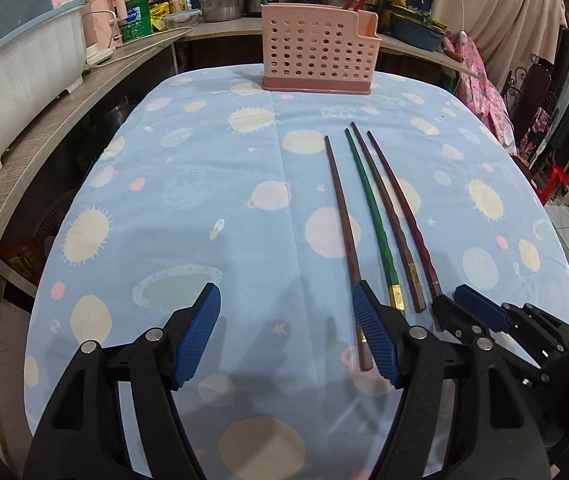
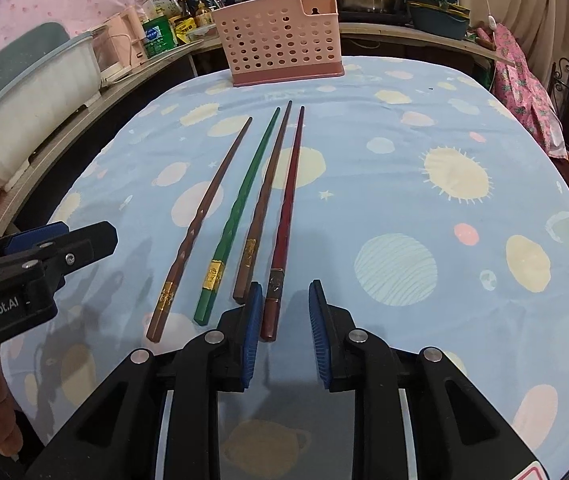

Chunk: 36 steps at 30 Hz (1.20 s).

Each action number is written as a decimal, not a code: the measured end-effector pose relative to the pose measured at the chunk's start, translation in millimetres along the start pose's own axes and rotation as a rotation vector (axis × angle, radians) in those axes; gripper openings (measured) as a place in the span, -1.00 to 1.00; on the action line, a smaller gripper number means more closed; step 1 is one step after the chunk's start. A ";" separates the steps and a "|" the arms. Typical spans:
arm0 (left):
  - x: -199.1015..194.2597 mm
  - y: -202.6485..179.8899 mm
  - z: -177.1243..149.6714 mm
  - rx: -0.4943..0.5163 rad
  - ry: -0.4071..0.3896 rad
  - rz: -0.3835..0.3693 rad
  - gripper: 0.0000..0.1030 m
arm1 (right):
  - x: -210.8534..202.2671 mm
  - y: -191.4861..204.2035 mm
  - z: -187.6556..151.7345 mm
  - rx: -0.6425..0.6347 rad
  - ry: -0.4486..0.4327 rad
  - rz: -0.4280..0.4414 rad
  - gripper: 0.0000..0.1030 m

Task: Organize utensils
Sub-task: 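Lower the right tool to the row and grasp a dark red chopstick, then hold the dark red chopstick with the right tool while the left tool grasps a brown chopstick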

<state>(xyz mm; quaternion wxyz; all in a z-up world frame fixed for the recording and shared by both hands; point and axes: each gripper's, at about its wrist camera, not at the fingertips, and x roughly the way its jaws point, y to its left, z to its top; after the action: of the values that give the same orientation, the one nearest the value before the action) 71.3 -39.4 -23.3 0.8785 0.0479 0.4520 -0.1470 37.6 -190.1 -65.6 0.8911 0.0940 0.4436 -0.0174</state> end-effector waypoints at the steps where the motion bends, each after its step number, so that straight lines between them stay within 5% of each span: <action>1: 0.4 -1.6 -1.0 0.003 0.003 -0.003 0.29 | 0.7 0.1 -0.6 -0.002 -0.003 -0.003 -0.60; 7: 5.3 -13.5 -9.7 0.035 0.025 -0.023 0.31 | 2.0 -0.4 -1.1 -0.017 -0.015 -0.035 -0.85; 18: 21.6 -22.8 -20.2 0.050 0.073 -0.036 0.30 | 1.4 -3.6 -3.6 -0.008 -0.021 -0.030 -0.86; 27: 31.2 -21.6 -23.3 0.053 0.090 -0.024 0.09 | 1.3 -3.9 -3.8 -0.008 -0.022 -0.030 -0.86; 32: 31.2 -18.3 -21.7 0.047 0.081 -0.017 -0.20 | 1.3 -4.0 -3.9 -0.008 -0.022 -0.030 -0.86; 36: 30.8 -14.9 -20.1 0.038 0.082 -0.024 -0.69 | 1.4 -4.1 -4.2 -0.005 -0.022 -0.026 -0.86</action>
<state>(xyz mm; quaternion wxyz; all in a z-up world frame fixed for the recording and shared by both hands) 68.0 -55.8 -59.4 0.8564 0.0648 0.4853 -0.1641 34.6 -193.2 -69.8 0.8959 0.0855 0.4351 -0.0290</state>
